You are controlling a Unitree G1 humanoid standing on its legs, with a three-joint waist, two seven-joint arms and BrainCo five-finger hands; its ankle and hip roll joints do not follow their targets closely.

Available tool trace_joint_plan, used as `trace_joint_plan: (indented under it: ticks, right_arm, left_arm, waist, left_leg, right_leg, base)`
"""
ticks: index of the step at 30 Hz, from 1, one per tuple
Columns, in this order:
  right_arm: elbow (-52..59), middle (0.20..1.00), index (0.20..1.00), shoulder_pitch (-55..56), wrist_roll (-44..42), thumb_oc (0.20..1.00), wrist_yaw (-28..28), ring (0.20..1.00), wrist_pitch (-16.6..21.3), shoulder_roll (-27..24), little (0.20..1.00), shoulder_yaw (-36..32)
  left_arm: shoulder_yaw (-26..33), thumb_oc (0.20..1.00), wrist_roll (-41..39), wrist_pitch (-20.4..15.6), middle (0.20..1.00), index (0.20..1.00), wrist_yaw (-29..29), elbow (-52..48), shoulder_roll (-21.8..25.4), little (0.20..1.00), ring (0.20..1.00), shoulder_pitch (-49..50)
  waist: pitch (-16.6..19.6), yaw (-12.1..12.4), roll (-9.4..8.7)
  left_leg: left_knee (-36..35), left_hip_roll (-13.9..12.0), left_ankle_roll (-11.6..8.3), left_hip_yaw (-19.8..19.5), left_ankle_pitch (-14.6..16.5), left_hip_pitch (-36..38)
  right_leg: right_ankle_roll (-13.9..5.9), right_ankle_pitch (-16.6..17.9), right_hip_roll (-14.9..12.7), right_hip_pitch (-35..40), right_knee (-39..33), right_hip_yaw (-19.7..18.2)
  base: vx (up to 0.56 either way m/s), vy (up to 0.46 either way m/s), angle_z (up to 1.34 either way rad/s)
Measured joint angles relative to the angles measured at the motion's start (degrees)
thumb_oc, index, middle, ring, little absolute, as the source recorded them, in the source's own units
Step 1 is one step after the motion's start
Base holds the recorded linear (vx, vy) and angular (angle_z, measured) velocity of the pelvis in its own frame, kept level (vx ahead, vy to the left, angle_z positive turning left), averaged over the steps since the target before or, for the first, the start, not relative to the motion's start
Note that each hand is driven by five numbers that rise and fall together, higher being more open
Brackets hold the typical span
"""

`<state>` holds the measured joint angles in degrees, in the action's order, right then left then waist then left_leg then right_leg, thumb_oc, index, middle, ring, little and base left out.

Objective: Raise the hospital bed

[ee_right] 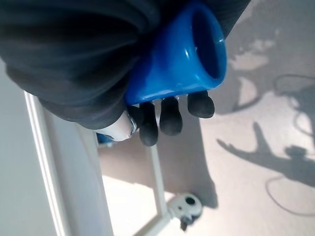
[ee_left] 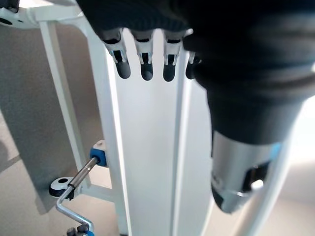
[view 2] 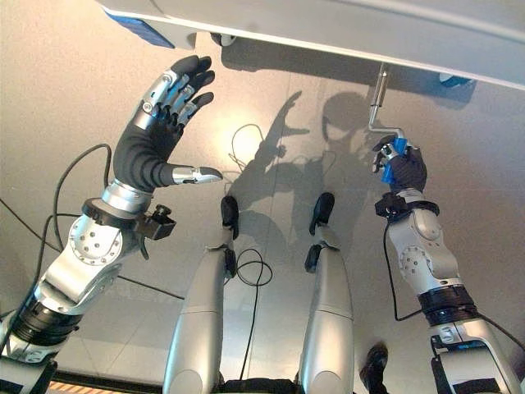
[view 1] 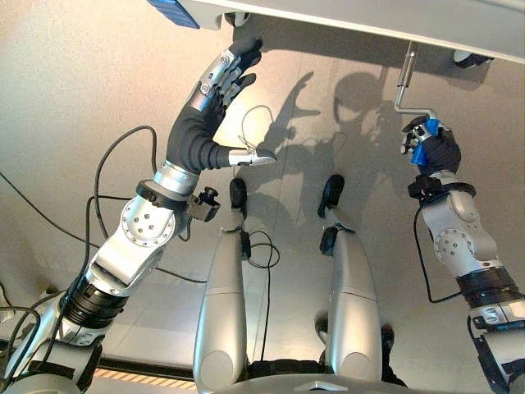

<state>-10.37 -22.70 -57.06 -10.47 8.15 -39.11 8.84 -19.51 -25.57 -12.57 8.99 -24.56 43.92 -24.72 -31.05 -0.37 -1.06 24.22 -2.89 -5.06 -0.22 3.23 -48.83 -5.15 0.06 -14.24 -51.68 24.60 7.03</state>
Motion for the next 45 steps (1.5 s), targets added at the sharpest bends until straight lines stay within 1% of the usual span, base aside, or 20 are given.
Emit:
trace_joint_plan:
  ticks: [2,5,6,7,8,9,11,13,17,23,26,28,30,31,36,37,39,45]
  right_arm:
    - [0.26,0.2,0.2,-0.21,-0.71,0.2,0.04,0.2,-0.03,0.1,0.2,0.3]
    - [0.86,0.2,0.2,-3.47,-3.89,0.2,-0.51,0.2,-0.08,0.21,0.2,5.45]
    - [0.78,0.2,0.2,-4.48,-5.3,0.2,-1.13,0.2,-0.15,0.71,0.2,6.41]
    - [0.76,0.2,0.2,-4.22,-5.54,0.2,-1.19,0.2,-0.14,0.56,0.2,6.6]
    - [0.68,0.2,0.2,-5.1,-5.58,0.2,-1.83,0.2,-0.16,1.1,0.2,7.66]
    - [0.66,0.2,0.2,-5.53,-5.63,0.2,-2.28,0.2,-0.18,0.7,0.2,7.91]
    - [0.53,0.2,0.2,-5.86,-5.64,0.2,-2.78,0.2,-0.24,2.07,0.2,8.29]
    - [0.43,0.2,0.2,-6.67,-5.64,0.2,-3.81,0.2,-0.59,1.69,0.2,9.26]
    - [0.05,0.2,0.2,-6.8,-5.64,0.2,-4.04,0.2,-0.56,2.78,0.2,9.87]
    - [-0.28,0.2,0.2,-6.99,-5.63,0.2,-4.04,0.2,-0.57,3.35,0.2,10.12]
    - [-3.36,0.2,0.2,-8.94,-5.55,0.2,-4.06,0.2,-0.51,4.88,0.2,11.13]
    - [-4.25,0.2,0.2,-9.7,-5.54,0.2,-4.09,0.2,-0.34,5.24,0.2,11.4]
    - [-7.41,0.2,0.2,-12.19,-5.46,0.2,-4.34,0.2,0.04,7.27,0.2,11.87]
    - [-8.04,0.2,0.2,-12.49,-5.45,0.2,-4.43,0.2,0.19,7.45,0.2,11.87]
    - [-10.21,0.2,0.2,-13.76,-4.88,0.2,-4.51,0.2,0.67,7.83,0.2,11.87]
    - [-12.9,0.2,0.2,-15.64,-4.25,0.2,-4.58,0.2,0.68,9.33,0.2,11.9]
    - [-16.18,0.2,0.2,-17.93,-3.91,0.2,-4.65,0.2,0.74,10.75,0.2,11.89]
    - [-20.04,0.2,0.2,-20.41,-2.66,0.2,-4.81,0.2,1.41,11.71,0.2,11.85]
  left_arm:
    - [0.01,1.0,0.0,0.0,1.0,1.0,-0.11,-0.21,0.08,1.0,1.0,-0.02]
    - [-0.19,1.0,0.03,0.33,1.0,1.0,-0.21,-0.14,-0.14,1.0,1.0,-0.24]
    - [-0.57,1.0,0.05,0.51,1.0,1.0,-0.28,-0.22,-0.38,1.0,1.0,-0.61]
    - [-0.71,1.0,0.05,0.51,1.0,1.0,-0.28,-0.15,-0.57,1.0,1.0,-0.73]
    - [-0.73,1.0,0.04,0.63,1.0,1.0,-0.25,-0.07,-0.7,1.0,1.0,-0.36]
    - [-0.71,1.0,0.06,0.65,1.0,1.0,-0.27,0.17,-1.08,1.0,1.0,-0.36]
    - [-0.87,1.0,0.05,0.78,1.0,1.0,-0.17,0.38,-1.62,1.0,1.0,-0.23]
    - [-0.9,1.0,0.07,0.95,1.0,1.0,-0.12,1.09,-1.91,1.0,1.0,-0.22]
    - [0.04,1.0,0.06,0.96,1.0,1.0,0.35,1.5,-2.88,1.0,1.0,0.07]
    - [0.51,1.0,0.02,0.96,1.0,1.0,1.14,1.87,-3.62,1.0,1.0,-0.07]
    - [0.44,1.0,-0.09,0.75,1.0,1.0,1.21,2.19,-5.82,1.0,1.0,-0.45]
    - [0.5,1.0,-0.21,0.61,1.0,1.0,1.26,2.67,-6.34,1.0,1.0,-0.31]
    - [0.34,1.0,-0.47,0.6,1.0,1.0,1.5,3.47,-6.98,1.0,1.0,0.0]
    - [0.3,1.0,-0.47,0.59,1.0,1.0,1.49,3.49,-6.99,1.0,1.0,-0.27]
    - [0.44,1.0,-0.63,0.45,1.0,1.0,1.87,3.54,-6.95,1.0,1.0,-0.19]
    - [0.42,1.0,-1.28,0.38,1.0,1.0,1.93,3.57,-6.96,1.0,1.0,-0.3]
    - [0.34,1.0,-2.23,0.14,1.0,1.0,2.08,3.57,-7.04,1.0,1.0,-0.75]
    - [0.28,1.0,-2.72,-0.56,1.0,1.0,2.28,3.59,-8.04,1.0,1.0,-1.64]
  waist:
    - [0.0,0.1,0.0]
    - [-0.01,-0.08,-0.01]
    - [0.0,0.68,0.0]
    - [-0.01,0.37,-0.01]
    - [-0.01,1.29,0.07]
    - [-0.02,1.15,0.05]
    - [-0.02,1.42,0.15]
    - [-0.02,1.34,0.14]
    - [-0.05,2.98,0.36]
    - [-0.08,3.44,0.46]
    - [0.0,4.48,1.19]
    - [0.0,4.71,1.48]
    - [0.04,4.63,1.79]
    - [0.06,4.84,1.79]
    - [0.1,5.98,2.09]
    - [0.09,6.03,2.11]
    - [0.09,6.1,2.32]
    - [0.09,6.38,3.17]
  left_leg:
    - [-0.29,0.08,0.0,-0.03,0.0,0.17]
    - [-0.55,-0.23,-0.06,-0.53,-0.04,0.39]
    - [-0.53,-0.27,-0.19,-0.68,-0.11,0.4]
    - [-0.54,-0.47,-0.29,-0.84,-0.17,0.43]
    - [-0.52,-0.14,-0.35,-1.09,-0.22,0.34]
    - [-0.55,-0.25,-0.46,-1.51,-0.32,0.33]
    - [-0.64,-0.07,-0.65,-1.92,-0.59,0.02]
    - [-0.72,-0.01,-0.76,-2.41,-0.84,-0.06]
    - [-0.85,0.09,-0.93,-3.08,-1.06,-0.5]
    - [-1.16,0.13,-1.07,-3.72,-1.43,-0.9]
    - [-1.71,0.05,-1.37,-4.57,-1.97,-0.85]
    - [-1.91,0.05,-1.44,-4.82,-2.19,-0.98]
    - [-1.97,0.13,-1.42,-4.98,-2.41,-1.21]
    - [-2.44,0.24,-1.46,-5.01,-2.88,-1.23]
    - [-2.78,0.21,-1.57,-5.34,-3.29,-1.94]
    - [-2.8,0.27,-1.56,-5.4,-3.38,-2.23]
    - [-2.76,0.42,-1.5,-5.51,-3.52,-2.91]
    - [-2.85,0.7,-1.42,-5.84,-3.72,-3.96]
  right_leg:
    - [-0.01,0.01,-0.03,0.21,-0.08,-0.01]
    - [-0.17,0.11,0.09,1.13,-0.88,1.21]
    - [-0.17,0.11,0.17,1.46,-0.91,1.47]
    - [-0.17,0.1,0.31,1.44,-0.93,1.55]
    - [-0.17,0.1,0.28,1.59,-0.89,1.63]
    - [-0.17,0.1,0.35,1.63,-0.88,1.87]
    - [-0.12,0.09,0.32,1.71,-0.85,2.35]
    - [-0.06,0.11,0.36,1.71,-0.88,2.79]
    - [-0.02,0.09,0.33,1.74,-1.0,3.28]
    - [0.06,0.12,0.23,1.74,-1.25,4.03]
    - [0.38,0.01,0.42,2.01,-1.28,4.76]
    - [0.53,0.02,0.21,1.98,-1.27,5.21]
    - [0.65,0.14,0.14,1.88,-1.22,5.34]
    - [0.73,0.3,0.07,1.69,-1.24,5.35]
    - [0.93,0.43,0.0,0.93,-1.22,5.6]
    - [0.94,0.44,-0.01,0.69,-1.21,5.68]
    - [0.91,0.47,-0.12,0.11,-1.13,5.73]
    - [0.83,0.53,-0.38,-0.84,-1.13,5.9]
  base:
    - [0.01,0.02,0.01]
    - [0.02,0.035,0.03]
    - [0.03,0.045,0.04]
    - [0.04,0.043,0.02]
    - [0.03,0.04,0.03]
    - [0.02,0.051,0.06]
    - [0.02,0.034,0.09]
    - [0.02,0.034,0.07]
    - [0.03,0.052,0.05]
    - [0.03,0.011,0.03]
    - [-0.01,0.035,0.06]
    - [0.05,0.063,0.07]
    - [0.02,0.065,0.05]
    - [0.02,0.053,0.05]
    - [0.03,0.046,0.02]
    - [0.01,0.054,0.03]
    - [0.02,0.041,0.04]
    - [0.01,0.04,0.03]
